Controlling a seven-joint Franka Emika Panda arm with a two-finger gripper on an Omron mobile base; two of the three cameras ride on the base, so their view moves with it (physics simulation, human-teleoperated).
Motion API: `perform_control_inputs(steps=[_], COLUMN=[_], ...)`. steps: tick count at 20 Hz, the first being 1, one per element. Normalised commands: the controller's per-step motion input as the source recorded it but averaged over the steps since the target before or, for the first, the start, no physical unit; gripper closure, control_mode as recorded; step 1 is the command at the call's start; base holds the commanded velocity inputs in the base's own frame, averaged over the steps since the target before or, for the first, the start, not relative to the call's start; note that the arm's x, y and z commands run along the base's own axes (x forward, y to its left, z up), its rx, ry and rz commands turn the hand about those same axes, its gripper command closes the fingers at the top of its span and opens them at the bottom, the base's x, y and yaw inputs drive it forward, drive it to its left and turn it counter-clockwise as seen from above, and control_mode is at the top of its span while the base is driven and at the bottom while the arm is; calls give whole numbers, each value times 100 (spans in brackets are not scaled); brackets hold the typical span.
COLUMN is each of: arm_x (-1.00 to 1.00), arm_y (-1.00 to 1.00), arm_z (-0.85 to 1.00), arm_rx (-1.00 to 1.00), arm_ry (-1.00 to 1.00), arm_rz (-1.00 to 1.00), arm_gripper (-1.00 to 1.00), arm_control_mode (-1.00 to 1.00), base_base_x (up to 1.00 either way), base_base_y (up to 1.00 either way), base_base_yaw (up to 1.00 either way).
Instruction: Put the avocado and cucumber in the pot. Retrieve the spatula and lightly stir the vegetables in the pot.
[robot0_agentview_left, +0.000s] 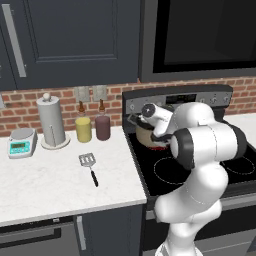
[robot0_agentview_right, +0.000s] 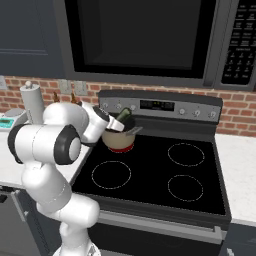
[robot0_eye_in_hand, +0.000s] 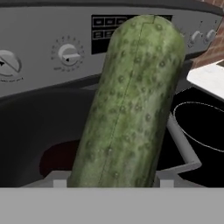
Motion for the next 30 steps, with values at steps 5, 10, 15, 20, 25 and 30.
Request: perform_control_inputs(steps=[5,10,15,20,25,30], arm_x=[-1,-8,-38,-96,-100,-83], arm_y=[0,0,0,5,39,77], arm_z=[24,33,57,66,30,21], arm_rx=[0,0,0,3,13,25], arm_ry=[0,0,0,-1,11,27], arm_rz=[-3,-3,-1,0,0,10], arm_gripper=[-100,-100,-100,-100,-100,-100], arm_control_mode=[-100,-100,-100,-100,-100,-100], base_base_x=[0,0,0,0,0,0], base_base_y=[0,0,0,0,0,0], base_base_yaw=[0,0,0,0,0,0])
